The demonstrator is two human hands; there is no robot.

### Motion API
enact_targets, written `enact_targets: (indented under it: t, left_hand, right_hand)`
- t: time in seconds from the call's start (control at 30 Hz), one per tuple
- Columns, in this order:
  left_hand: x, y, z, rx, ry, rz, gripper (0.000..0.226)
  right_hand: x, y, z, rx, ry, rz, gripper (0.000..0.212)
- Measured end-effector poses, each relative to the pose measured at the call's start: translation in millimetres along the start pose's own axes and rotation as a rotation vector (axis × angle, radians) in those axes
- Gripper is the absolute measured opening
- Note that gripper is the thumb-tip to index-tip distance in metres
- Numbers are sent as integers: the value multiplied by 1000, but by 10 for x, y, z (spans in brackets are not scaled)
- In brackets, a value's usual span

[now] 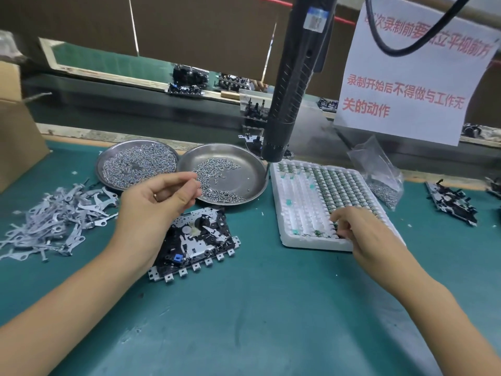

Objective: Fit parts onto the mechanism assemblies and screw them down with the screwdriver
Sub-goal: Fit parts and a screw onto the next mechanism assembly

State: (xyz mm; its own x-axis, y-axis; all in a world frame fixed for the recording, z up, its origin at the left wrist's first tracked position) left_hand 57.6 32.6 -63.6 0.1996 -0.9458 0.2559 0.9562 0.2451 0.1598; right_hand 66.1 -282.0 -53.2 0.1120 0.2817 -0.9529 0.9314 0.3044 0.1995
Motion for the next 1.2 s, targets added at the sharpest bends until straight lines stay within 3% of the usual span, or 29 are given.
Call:
enact_targets:
  t: [0.17,0.27,0.33,0.5,0.67,0.73,0.8,0.93,1.07,1.2]
  left_hand:
    - [31,-7,3,31,88,-32,17]
    - [38,-15,-10,19,97,-29,16]
    - [47,-26,-17,17,107,-30,17]
    - [71,-48,5,20,147,-42,21]
    - [85,-74,41,52,186,-57,17]
    - [96,-87,55,64,207,-70,18]
    - [119,-104,63,75,221,-94,19]
    - [162,-131,57,90,252,-120,16]
    - [186,-154,78,118,274,-146,15]
    - [224,-169,99,142,245,-194,16]
  right_hand:
    - [-181,44,9,60,150,67,44]
    - [-193,41,37,79,214,0,40]
    - [-148,26,45,79,192,-47,40]
    - [-97,-35,-2,-80,16,11,48]
    - [-100,-34,47,-35,68,110,49]
    - [-264,-22,45,8,185,273,38]
    - [-358,14,-33,76,486,346,31]
    - [-178,186,-543,113,1140,159,21]
    - [126,435,-1048,106,1389,-24,19]
    - [309,593,-1225,123,1501,-4,27]
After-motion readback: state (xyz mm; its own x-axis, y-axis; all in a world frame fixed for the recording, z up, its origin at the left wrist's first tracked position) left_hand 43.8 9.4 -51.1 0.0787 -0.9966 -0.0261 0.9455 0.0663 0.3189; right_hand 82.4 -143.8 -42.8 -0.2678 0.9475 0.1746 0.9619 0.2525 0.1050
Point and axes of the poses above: each hand's wrist, its own y-axis towards the middle knuckle, its own x-axis out of the palm, z = x × y, the point moved 5 cm from there along y, towards the middle knuckle, and after that the axes turned 4 degrees about y, right-handed, at the moved point
